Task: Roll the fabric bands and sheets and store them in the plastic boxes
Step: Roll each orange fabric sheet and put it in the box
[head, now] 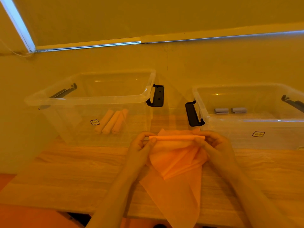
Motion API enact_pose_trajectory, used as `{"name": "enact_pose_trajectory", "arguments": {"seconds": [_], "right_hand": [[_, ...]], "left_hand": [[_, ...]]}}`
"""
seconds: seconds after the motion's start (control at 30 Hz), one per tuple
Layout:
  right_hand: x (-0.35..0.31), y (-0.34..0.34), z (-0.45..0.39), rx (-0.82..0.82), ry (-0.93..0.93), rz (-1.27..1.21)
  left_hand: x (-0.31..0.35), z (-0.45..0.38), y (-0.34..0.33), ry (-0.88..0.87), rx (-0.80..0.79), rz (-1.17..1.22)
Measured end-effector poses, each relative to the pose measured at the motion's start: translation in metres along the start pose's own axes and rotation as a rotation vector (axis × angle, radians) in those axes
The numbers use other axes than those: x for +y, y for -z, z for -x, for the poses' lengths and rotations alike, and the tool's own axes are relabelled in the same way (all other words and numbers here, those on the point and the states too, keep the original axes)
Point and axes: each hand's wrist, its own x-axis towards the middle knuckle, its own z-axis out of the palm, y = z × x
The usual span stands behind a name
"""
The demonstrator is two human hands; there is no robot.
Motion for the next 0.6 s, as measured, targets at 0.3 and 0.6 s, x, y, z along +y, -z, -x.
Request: {"name": "enact_pose_trajectory", "arguments": {"seconds": [0.3,0.6], "right_hand": [[0.006,-0.002,-0.002,-0.039,-0.067,-0.043],[0.005,0.002,-0.001,-0.010,-0.107,-0.071]], "left_hand": [[-0.011,-0.005,-0.009,0.079,0.085,0.120],[-0.016,-0.004,-0.008,0.042,0.057,0.025]]}}
